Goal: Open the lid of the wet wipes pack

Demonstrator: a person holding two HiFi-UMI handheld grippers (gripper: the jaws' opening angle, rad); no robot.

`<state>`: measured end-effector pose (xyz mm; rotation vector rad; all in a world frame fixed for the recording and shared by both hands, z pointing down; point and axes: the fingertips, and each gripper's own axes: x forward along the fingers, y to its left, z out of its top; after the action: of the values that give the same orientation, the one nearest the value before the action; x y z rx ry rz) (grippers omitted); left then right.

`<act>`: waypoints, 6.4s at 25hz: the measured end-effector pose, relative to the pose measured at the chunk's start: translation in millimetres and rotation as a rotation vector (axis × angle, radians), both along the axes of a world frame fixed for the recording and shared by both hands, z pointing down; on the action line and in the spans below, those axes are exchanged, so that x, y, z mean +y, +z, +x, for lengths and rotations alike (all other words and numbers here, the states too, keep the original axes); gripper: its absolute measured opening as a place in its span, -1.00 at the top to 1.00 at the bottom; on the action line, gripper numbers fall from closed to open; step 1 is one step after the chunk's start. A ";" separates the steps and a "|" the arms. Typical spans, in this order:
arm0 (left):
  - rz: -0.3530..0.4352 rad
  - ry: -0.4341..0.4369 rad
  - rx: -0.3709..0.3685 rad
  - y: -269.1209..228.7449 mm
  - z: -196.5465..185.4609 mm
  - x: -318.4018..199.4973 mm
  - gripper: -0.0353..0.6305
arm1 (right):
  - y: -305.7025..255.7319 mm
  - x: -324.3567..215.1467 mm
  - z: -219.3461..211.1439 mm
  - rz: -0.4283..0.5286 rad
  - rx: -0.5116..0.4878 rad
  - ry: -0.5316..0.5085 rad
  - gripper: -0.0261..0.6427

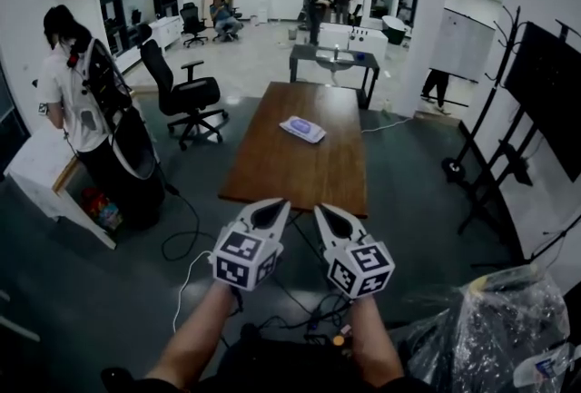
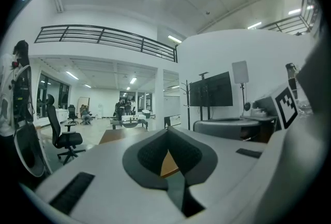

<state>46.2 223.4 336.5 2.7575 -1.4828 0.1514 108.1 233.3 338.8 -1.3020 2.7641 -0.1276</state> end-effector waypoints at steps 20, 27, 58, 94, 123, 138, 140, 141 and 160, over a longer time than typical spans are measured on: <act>-0.102 0.109 0.029 45.4 -38.8 -206.7 0.88 | 26.7 -201.9 -47.7 -0.072 0.075 0.103 0.89; -0.133 0.149 0.039 54.8 -54.8 -274.8 0.88 | 33.6 -269.3 -60.7 -0.098 0.087 0.154 0.89; -0.327 -0.044 -0.186 190.1 -51.8 -592.1 0.88 | 169.2 -600.9 -33.4 -0.216 0.362 0.037 0.89; -0.512 0.179 -0.359 328.2 -46.5 -679.0 0.53 | 289.8 -685.0 -70.0 -0.236 0.848 -0.189 0.11; -0.639 0.159 -0.334 339.7 -48.8 -681.5 0.55 | 231.2 -707.6 -40.7 -0.299 0.496 -0.110 0.58; -0.690 0.117 -0.304 337.9 -50.1 -682.0 0.56 | 228.2 -755.1 -4.1 -0.183 0.528 0.174 0.74; -0.694 0.111 -0.300 337.2 -50.9 -681.2 0.56 | 232.0 -761.0 -1.3 -0.174 0.531 0.208 0.74; -0.694 0.111 -0.293 335.6 -50.9 -680.8 0.56 | 233.8 -763.9 -0.8 -0.170 0.535 0.223 0.74; -0.567 0.076 -0.194 266.0 -35.5 -669.9 0.56 | 207.4 -751.4 24.8 -0.211 0.326 0.259 0.79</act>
<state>10.8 -446.5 602.5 2.3793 -1.1326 0.7325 132.9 -518.1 546.2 -1.8749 2.8659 -0.2107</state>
